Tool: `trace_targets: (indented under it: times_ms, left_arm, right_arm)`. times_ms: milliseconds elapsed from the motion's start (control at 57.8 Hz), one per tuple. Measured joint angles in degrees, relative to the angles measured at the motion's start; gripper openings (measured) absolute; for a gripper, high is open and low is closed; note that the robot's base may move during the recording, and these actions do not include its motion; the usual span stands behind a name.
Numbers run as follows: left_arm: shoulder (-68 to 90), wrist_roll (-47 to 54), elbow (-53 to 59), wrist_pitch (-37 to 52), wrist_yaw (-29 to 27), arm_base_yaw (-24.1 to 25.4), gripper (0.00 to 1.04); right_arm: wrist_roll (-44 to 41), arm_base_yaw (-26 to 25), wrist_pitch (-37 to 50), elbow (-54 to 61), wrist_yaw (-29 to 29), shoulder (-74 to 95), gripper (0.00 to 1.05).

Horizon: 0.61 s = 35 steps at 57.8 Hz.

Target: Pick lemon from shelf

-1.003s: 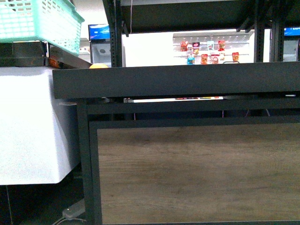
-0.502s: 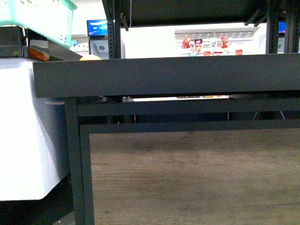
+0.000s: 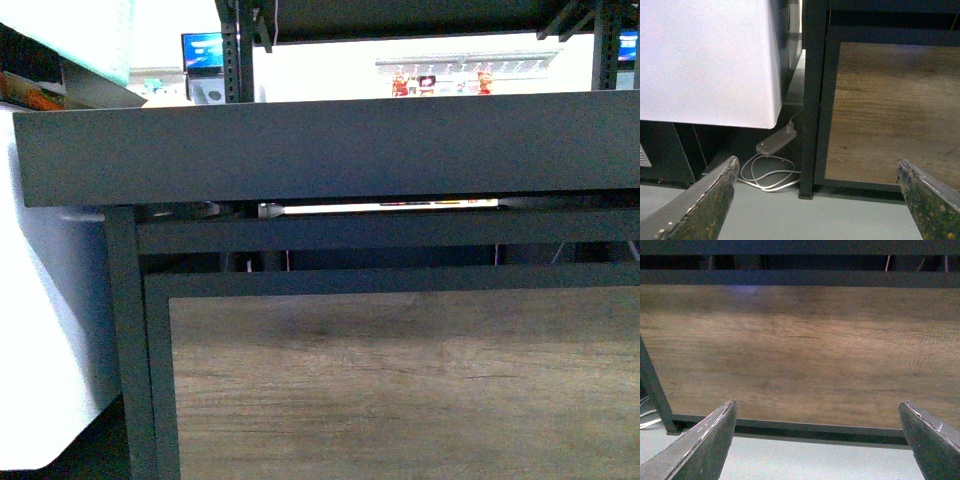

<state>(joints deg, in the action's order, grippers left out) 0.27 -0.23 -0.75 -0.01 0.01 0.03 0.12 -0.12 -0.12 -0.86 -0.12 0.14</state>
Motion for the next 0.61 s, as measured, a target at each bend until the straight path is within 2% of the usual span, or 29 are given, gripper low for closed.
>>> trace_targets:
  times_ms: [606]
  left_arm:
    - [-0.02,0.00,0.00,0.00,-0.02,0.00,0.97]
  right_arm:
    - [0.00,0.00,0.00,0.00,-0.02,0.00,0.97]
